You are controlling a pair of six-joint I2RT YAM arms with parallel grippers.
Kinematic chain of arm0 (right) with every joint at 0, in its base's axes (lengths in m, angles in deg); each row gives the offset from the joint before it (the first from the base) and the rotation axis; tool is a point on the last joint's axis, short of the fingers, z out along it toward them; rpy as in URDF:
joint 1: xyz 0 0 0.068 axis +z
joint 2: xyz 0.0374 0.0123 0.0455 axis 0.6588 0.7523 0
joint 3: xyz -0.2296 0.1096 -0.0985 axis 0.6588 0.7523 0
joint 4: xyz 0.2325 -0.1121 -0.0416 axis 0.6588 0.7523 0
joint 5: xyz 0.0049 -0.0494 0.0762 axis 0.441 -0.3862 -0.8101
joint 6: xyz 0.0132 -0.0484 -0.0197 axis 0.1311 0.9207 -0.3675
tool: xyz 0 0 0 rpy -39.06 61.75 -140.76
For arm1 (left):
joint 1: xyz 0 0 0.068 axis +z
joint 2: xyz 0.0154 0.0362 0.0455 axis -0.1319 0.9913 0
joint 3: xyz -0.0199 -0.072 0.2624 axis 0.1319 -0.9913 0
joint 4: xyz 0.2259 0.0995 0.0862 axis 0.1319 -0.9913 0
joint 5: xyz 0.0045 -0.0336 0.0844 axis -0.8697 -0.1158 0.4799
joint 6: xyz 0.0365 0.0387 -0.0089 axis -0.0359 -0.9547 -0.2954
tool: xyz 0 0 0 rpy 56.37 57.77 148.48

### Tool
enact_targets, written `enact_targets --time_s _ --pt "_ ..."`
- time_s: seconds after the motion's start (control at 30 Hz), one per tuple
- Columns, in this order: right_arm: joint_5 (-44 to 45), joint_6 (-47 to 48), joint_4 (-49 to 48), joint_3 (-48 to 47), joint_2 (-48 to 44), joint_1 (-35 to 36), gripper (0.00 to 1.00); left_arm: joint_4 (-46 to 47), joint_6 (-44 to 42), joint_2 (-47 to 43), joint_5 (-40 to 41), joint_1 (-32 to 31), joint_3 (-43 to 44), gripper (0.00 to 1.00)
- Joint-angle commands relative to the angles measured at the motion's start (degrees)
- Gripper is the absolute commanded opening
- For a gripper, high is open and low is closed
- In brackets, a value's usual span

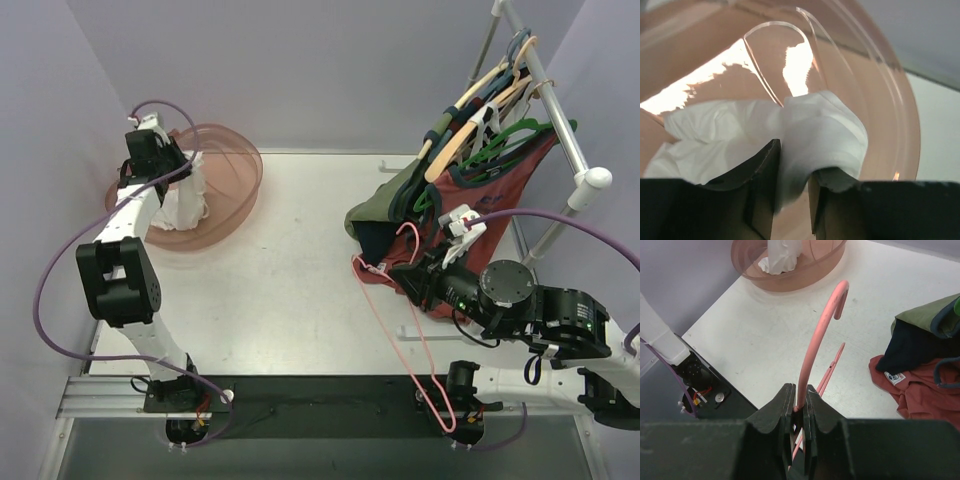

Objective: Remove the tank top from the hanger
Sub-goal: Place the tank top in the bin.

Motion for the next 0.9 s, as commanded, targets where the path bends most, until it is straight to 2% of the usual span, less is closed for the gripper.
enact_targets --time_s 0.0,0.03,0.07,0.13,0.23,0.33,0.4,0.6,0.73,0.87 --pt "2.52 -1.77 -0.68 -2.02 1.5 0.46 0.0 -5.17 -0.33 -0.52 -5.01 -0.04 2.87 0.56" --pt "2.87 -2.04 -0.59 -1.93 1.59 0.46 0.0 -6.23 -0.51 -0.69 -4.66 -0.04 2.96 0.64" --pt "3.05 -2.47 -0.68 -2.1 2.2 0.55 0.0 -7.89 -0.69 -0.87 -3.7 -0.04 3.05 0.8" --pt "2.7 -2.92 -0.68 -2.37 2.64 0.46 0.0 -9.31 -1.65 -2.01 -2.47 -0.47 2.88 0.9" --pt "4.09 -4.5 -0.68 -2.63 3.17 0.46 0.0 -14.22 -3.41 -4.2 0.34 -1.87 4.19 0.92" --pt "9.53 -6.34 -0.59 -3.07 3.96 0.37 0.0 -17.84 -4.82 -8.42 1.32 -4.07 3.32 0.93" --pt "14.88 -7.22 -0.68 -3.68 5.28 0.46 0.0 -18.89 -5.52 -12.79 -1.57 -5.39 2.18 0.93" --pt "28.15 -8.37 -0.68 -6.67 10.46 0.11 0.0 -18.89 -7.63 -28.01 -8.17 -15.67 -4.67 0.93" --pt "33.54 -10.11 -0.68 -7.82 14.94 -0.33 0.0 -17.05 -5.96 -36.01 -17.73 -21.65 -9.51 0.92" --pt "34.87 -14.86 -0.59 -7.2 16.79 -1.82 0.0 -14.86 -2.98 -44.35 -25.21 -28.32 -14.16 0.91"
